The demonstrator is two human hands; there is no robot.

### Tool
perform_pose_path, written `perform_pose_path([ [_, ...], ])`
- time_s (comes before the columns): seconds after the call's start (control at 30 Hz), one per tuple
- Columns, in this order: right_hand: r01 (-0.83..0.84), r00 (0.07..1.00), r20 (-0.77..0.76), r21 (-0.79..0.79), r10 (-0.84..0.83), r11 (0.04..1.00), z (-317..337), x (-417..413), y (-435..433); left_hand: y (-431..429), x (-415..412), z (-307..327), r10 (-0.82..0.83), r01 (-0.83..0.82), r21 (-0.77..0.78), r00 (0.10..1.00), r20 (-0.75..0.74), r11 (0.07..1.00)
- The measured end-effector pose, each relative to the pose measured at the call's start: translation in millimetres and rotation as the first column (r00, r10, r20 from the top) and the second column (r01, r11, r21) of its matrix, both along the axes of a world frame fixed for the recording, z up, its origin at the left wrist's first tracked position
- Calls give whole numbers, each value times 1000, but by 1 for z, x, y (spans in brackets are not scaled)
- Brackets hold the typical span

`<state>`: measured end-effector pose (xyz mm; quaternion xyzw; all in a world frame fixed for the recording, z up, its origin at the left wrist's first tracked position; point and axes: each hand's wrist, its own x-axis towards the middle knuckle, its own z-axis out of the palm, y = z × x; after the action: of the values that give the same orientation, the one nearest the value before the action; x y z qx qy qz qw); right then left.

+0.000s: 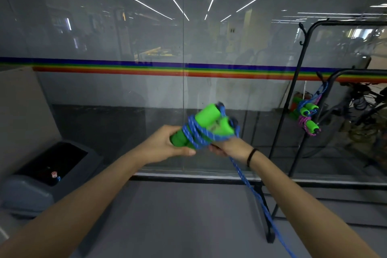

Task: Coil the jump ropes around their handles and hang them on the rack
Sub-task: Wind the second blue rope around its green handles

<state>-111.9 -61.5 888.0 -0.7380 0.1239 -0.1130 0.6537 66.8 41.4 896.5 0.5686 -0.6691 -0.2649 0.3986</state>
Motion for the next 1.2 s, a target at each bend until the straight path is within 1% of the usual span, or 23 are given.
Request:
perform_pose_path([
  [0.03,158,983,-58,-205,-173,966,-3,0,-1,-1,0,1,59,-58,16,992,-114,998],
  [0.07,249,954,-66,-375,-293,893,-6,0,-2,-3,0,0,110,-102,46,972,-209,994],
  [0.1,252,943,-83,-458,-323,852,-7,2,-1,-5,0,-2,161,-147,72,950,-267,986],
  [0.13,208,941,-115,-544,-318,813,-6,1,1,-7,0,-4,215,-196,92,932,-292,976],
  [0.17,134,939,-163,-636,-302,760,-5,3,1,-10,1,-8,274,-256,102,924,-266,961],
  [0.2,51,928,-218,-731,-304,680,-1,3,5,-12,3,-11,332,-321,92,927,-173,943],
  [0.23,-23,912,-260,-806,-318,592,1,4,7,-14,4,-15,377,-376,62,926,-19,925],
  [0.3,-106,904,-276,-885,-326,454,6,5,10,-12,4,-18,409,-429,4,862,299,903],
  [0.33,-144,900,-288,-905,-327,400,8,5,13,-10,2,-18,390,-431,5,822,416,903],
  [0.43,-212,885,-326,-918,-332,336,18,5,15,-7,-8,-17,257,-366,0,654,712,931],
  [0.5,-220,884,-336,-913,-326,344,27,5,14,-8,-11,-14,146,-270,32,609,780,962],
  [0.57,-197,893,-319,-912,-318,360,35,5,14,-7,-8,-4,52,-194,86,610,791,977],
  [0.63,-131,909,-269,-910,-320,393,37,8,10,-6,-2,6,-44,-126,156,624,780,980],
  [0.7,-52,926,-202,-905,-319,422,36,12,6,-5,1,12,-133,-61,214,607,783,975],
  [0.77,15,948,-154,-854,-280,521,35,17,1,-4,1,13,-197,-15,260,611,766,965],
  [0.8,42,958,-137,-804,-253,594,32,19,-2,-4,2,12,-217,15,274,654,725,962],
  [0.87,95,977,-86,-643,-194,760,30,20,-2,-2,4,10,-250,111,274,799,547,955],
  [0.93,128,987,-37,-413,-157,902,24,16,-4,4,6,11,-277,200,265,914,296,943],
  [0.97,144,986,-39,-303,-163,942,18,15,-3,6,6,12,-275,224,250,942,191,942],
  [1.03,235,970,-31,-115,-240,965,5,16,1,10,4,11,-227,215,191,973,42,958],
  [1.1,306,949,-17,-180,-314,935,-11,18,3,12,5,11,-156,167,141,984,-89,976],
  [1.13,295,953,-19,-179,-303,938,-16,18,5,11,6,10,-115,136,131,981,-154,982],
  [1.2,298,944,-71,-236,-323,925,-19,21,7,8,10,7,20,23,163,966,-258,986],
])
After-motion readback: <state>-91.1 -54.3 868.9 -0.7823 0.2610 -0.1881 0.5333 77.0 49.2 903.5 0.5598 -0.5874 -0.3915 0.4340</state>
